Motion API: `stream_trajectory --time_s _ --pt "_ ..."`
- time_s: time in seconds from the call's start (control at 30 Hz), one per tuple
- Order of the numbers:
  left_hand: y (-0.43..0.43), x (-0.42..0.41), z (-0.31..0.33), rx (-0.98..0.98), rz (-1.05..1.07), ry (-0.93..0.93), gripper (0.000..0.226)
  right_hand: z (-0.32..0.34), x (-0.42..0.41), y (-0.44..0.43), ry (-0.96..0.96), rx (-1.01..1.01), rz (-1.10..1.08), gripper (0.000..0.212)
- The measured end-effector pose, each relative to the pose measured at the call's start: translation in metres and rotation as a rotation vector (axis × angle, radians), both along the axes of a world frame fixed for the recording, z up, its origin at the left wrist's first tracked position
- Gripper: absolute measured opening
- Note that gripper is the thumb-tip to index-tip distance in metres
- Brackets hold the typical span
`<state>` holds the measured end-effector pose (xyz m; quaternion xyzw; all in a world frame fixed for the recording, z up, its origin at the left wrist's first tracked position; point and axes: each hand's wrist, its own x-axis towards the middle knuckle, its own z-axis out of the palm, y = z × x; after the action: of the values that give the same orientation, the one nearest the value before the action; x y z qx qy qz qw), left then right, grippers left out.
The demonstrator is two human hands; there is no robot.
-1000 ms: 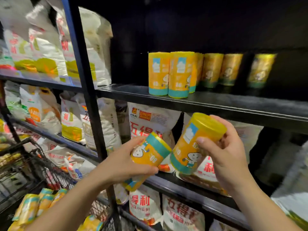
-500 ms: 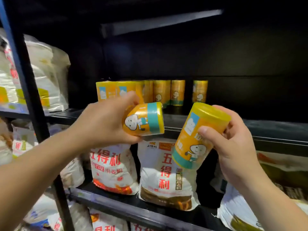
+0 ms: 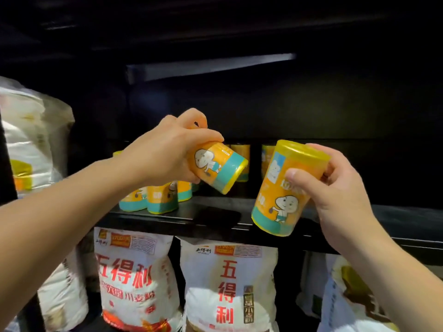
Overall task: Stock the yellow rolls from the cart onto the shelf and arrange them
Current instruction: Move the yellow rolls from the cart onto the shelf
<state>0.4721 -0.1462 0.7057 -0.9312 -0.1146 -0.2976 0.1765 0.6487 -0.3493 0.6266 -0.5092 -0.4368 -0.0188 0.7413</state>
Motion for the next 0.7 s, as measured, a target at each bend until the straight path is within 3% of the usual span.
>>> stream_trajectory --time_s 0.2,0.4,0.7 --pt "0.042 0.022 0.025 -0.067 -0.133 -0.067 0.089 0.015 0.017 0.029 0.000 -0.019 -0.082 0.063" --pt "0.085 0.049 0.041 0.030 -0.087 0.069 0.089 0.027 0.038 0.065 -0.016 -0.082 -0.170 0.057" --pt "0.133 0.093 0.054 -0.012 -0.098 0.256 0.087 0.047 0.068 0.117 0.102 -0.246 -0.181 0.062"
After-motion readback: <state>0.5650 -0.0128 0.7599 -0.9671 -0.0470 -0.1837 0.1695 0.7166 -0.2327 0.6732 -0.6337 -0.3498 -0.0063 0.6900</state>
